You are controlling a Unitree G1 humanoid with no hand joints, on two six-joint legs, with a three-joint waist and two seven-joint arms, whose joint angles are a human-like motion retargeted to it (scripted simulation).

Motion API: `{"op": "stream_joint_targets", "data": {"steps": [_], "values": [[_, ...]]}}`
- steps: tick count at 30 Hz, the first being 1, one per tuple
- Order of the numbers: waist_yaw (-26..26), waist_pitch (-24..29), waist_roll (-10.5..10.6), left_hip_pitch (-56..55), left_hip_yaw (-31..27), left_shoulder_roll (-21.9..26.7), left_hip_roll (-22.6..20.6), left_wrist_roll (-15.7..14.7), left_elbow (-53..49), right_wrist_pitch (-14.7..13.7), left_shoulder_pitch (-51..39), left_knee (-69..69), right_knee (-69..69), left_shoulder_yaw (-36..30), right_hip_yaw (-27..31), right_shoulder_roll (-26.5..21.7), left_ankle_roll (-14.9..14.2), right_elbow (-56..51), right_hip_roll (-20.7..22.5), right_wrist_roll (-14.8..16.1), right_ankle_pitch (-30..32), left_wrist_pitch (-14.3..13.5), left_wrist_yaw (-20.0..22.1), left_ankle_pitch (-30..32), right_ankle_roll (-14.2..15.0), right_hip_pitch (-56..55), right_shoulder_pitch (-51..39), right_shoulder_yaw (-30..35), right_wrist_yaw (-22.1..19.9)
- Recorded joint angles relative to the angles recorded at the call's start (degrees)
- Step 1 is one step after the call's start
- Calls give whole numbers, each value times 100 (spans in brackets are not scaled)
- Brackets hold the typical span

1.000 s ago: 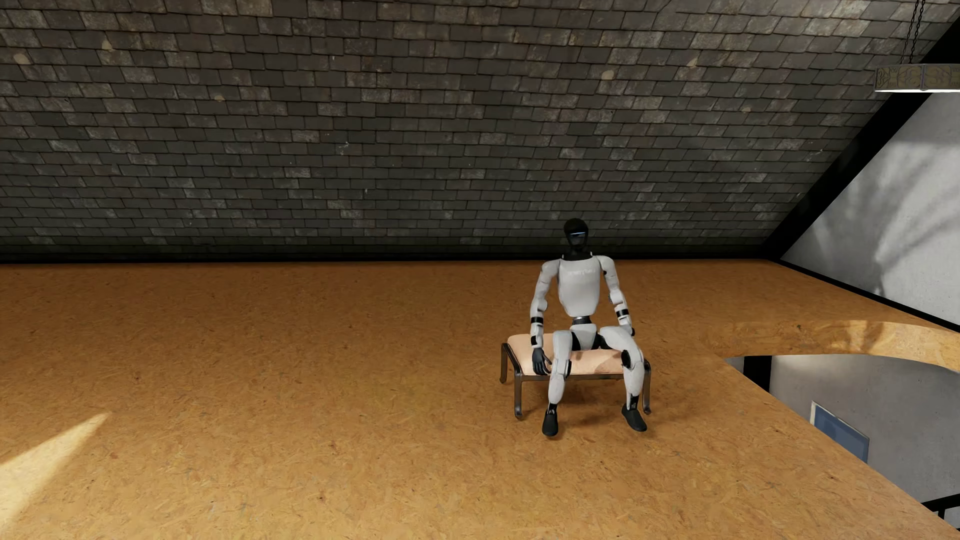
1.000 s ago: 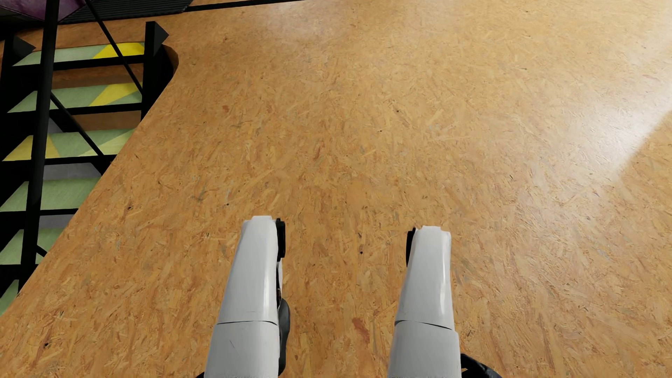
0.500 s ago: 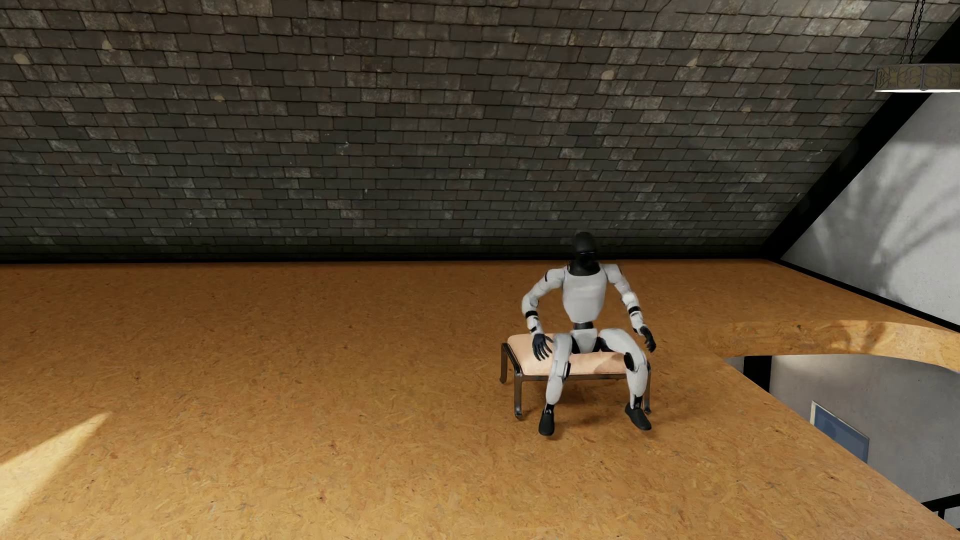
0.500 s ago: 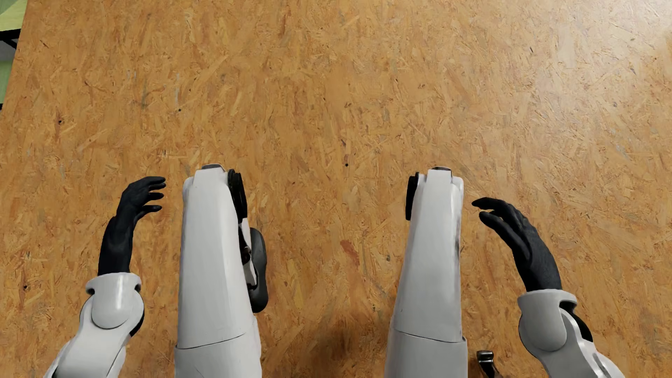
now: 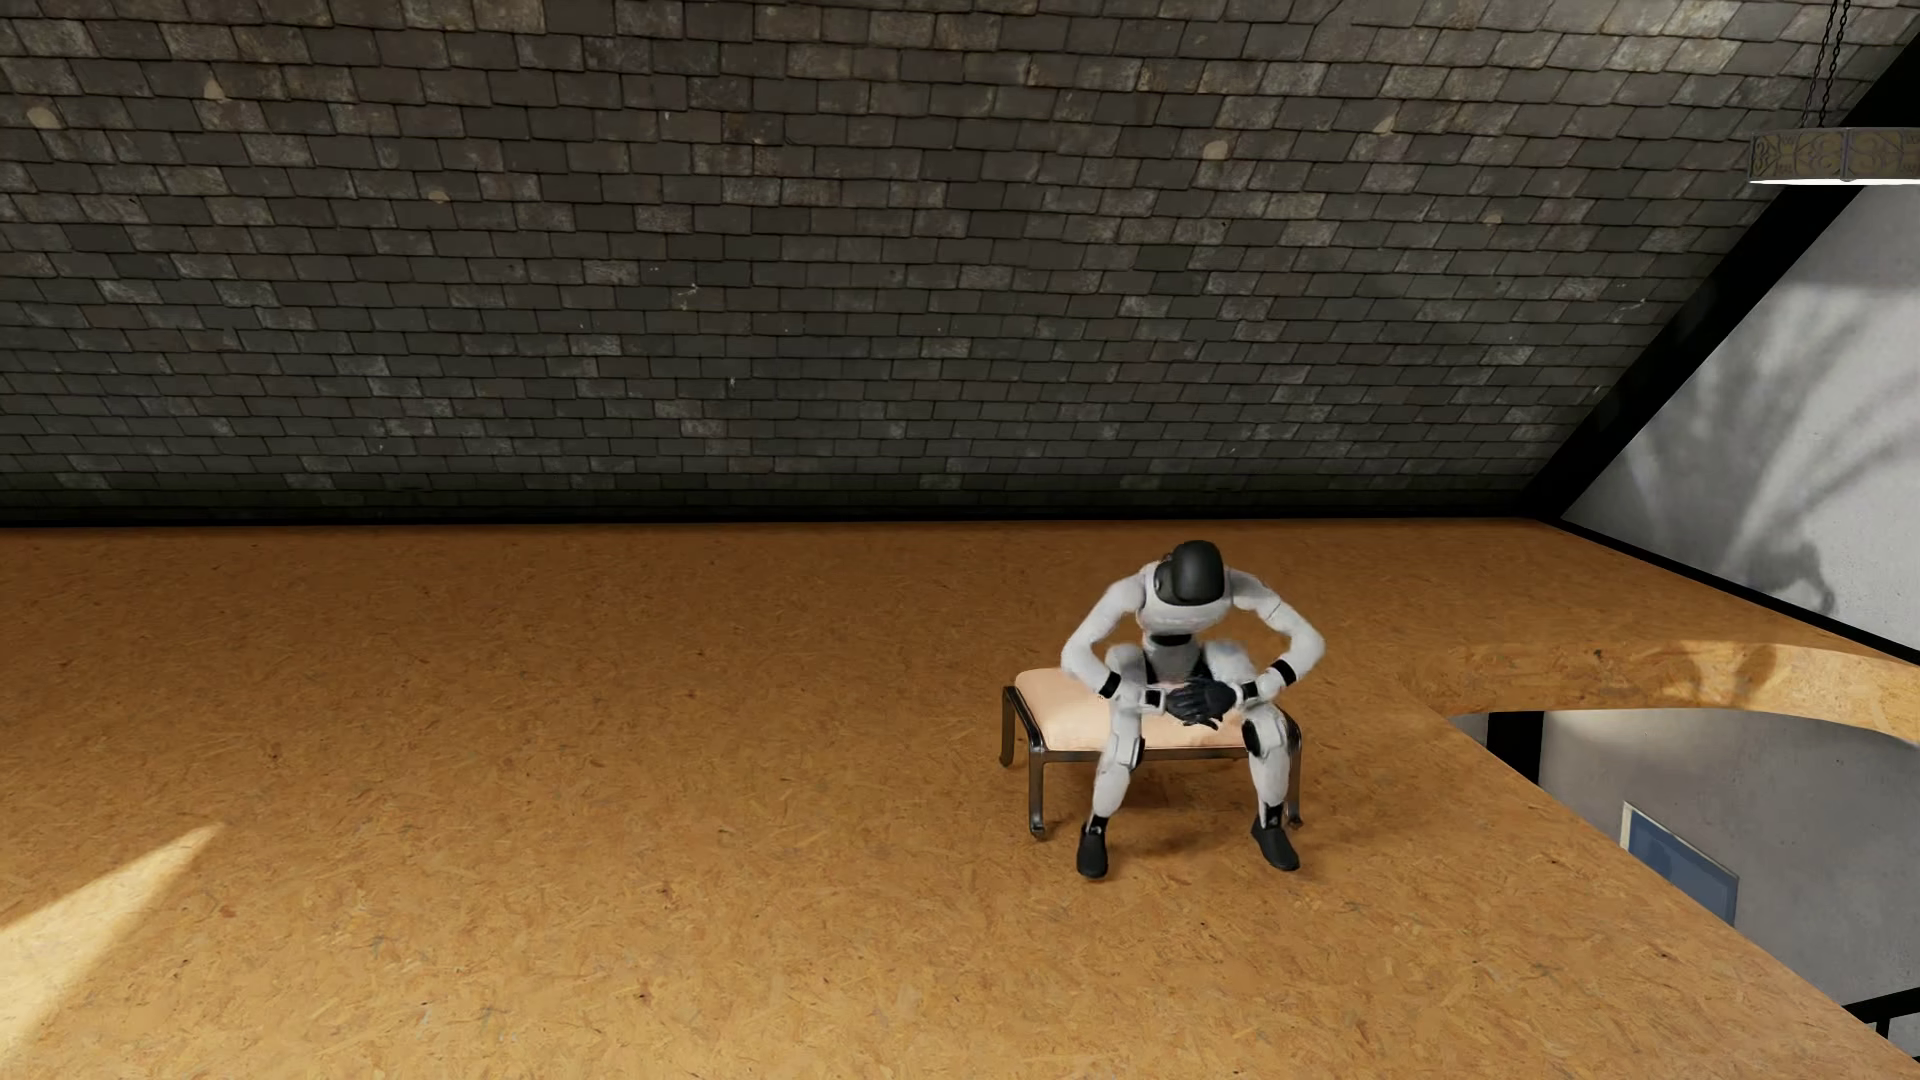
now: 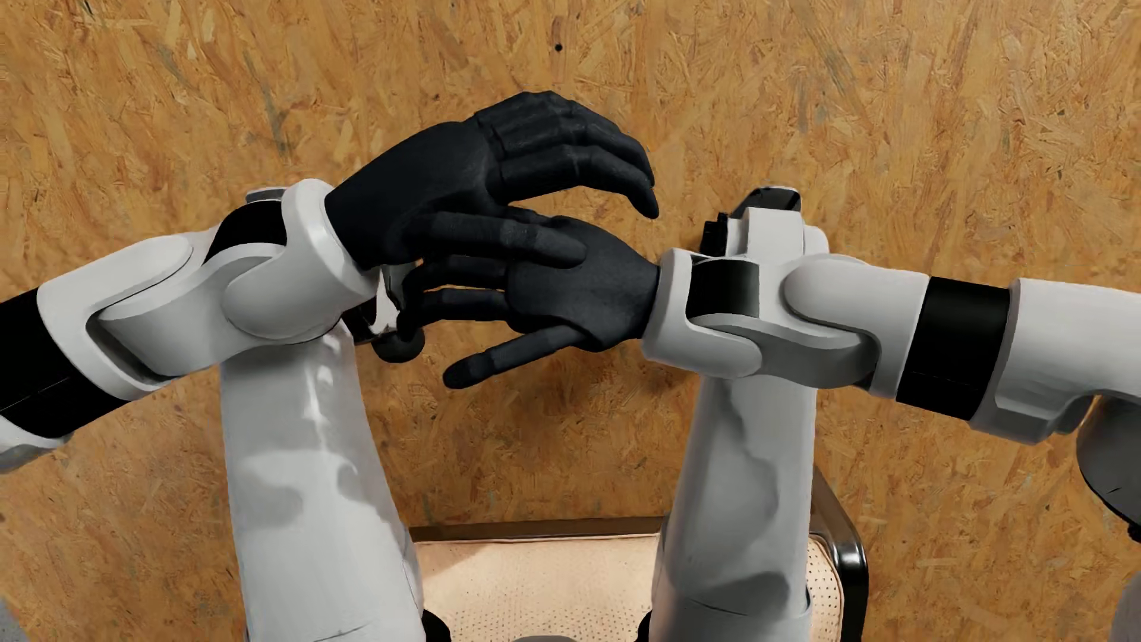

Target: Get off of the chair

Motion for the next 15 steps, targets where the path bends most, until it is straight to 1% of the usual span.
{"op": "stream_joint_targets", "data": {"steps": [1, 2, 3, 5, 6, 7, 8, 9, 10, 11, 12, 13, 14, 15], "values": [[-3, -72, 3, 274, 74, -262, -55, 172, 355, -7, 230, -433, -419, 150, -72, 218, 84, 380, -2, -91, 83, 45, -139, 76, -44, 251, 365, -313, 170], [2, -174, 12, 592, 139, -576, -87, 354, 811, -8, 453, -920, -893, 302, -145, 505, 144, 847, -1, -261, 186, 96, -343, 157, -81, 547, 739, -651, 411], [7, -295, 14, 974, 212, -944, -140, 587, 1353, -11, 671, -1454, -1399, 440, -227, 831, 222, 1388, -11, -420, 307, 177, -627, 266, -133, 897, 1145, -986, 675], [31, -532, 17, 1881, 388, -1838, -255, 1166, 2691, -141, 1024, -2598, -2476, 707, -412, 1707, 377, 2816, -43, -862, 550, 238, -1194, 524, -246, 1745, 1826, -1649, 1221], [33, -692, 27, 2377, 460, -2326, -310, 1433, 3479, -187, 1193, -3192, -3022, 830, -511, 2205, 435, 3615, -68, -1045, 671, 275, -1557, 657, -286, 2212, 2115, -1967, 1673], [33, -872, 22, 2891, 541, -2809, -338, 1718, 4305, -221, 1347, -3772, -3560, 958, -631, 2703, 474, 4422, -94, -1219, 798, 289, -1844, 799, -312, 2696, 2407, -2250, 2010], [47, -1054, 9, 3421, 637, -3293, -348, 2037, 5151, -241, 1479, -4357, -4081, 1053, -776, 3133, 498, 5137, -122, -1420, 930, 307, -2038, 950, -329, 3183, 2681, -2458, 2273], [64, -1262, 27, 3948, 740, -3754, -367, 2311, 5920, -236, 1646, -4923, -4593, 1083, -918, 3481, 514, 5689, -153, -1589, 1070, 390, -2184, 1119, -324, 3679, 2927, -2592, 2673], [63, -1516, 62, 4477, 830, -4134, -389, 2510, 6501, -121, 1842, -5501, -5128, 1152, -1027, 3747, 516, 6046, -157, -1655, 1211, 545, -2493, 1297, -346, 4192, 3204, -2770, 3165], [43, -1783, 100, 5045, 901, -4416, -455, 2595, 6839, 201, 2101, -6108, -5656, 1217, -1151, 3937, 536, 6366, -175, -1416, 1327, 760, -2719, 1477, -381, 4735, 3545, -3049, 3409], [18, -2055, 124, 5653, 966, -4567, -529, 2498, 7024, 565, 2423, -6730, -6170, 1338, -1270, 4063, 596, 6578, -161, -1057, 1424, 959, -2882, 1633, -445, 5294, 3946, -3353, 3473], [-1, -2345, 153, 6233, 1014, -4615, -596, 2379, 7074, 770, 2802, -7326, -6679, 1544, -1379, 4094, 673, 6613, -75, -803, 1538, 1101, -2942, 1785, -543, 5821, 4345, -3639, 3498], [-13, -2660, 184, 6789, 1056, -4620, -657, 2155, 7108, 803, 3220, -7884, -7157, 1760, -1493, 4032, 745, 6534, 12, -549, 1626, 1204, -2894, 1920, -634, 6332, 4743, -3900, 3537], [-6, -2974, 191, 7288, 1093, -4546, -675, 1868, 7109, 803, 3618, -8354, -7599, 2009, -1576, 3919, 789, 6343, 102, -378, 1702, 1311, -2867, 2013, -702, 6793, 5116, -4131, 3598]]}}
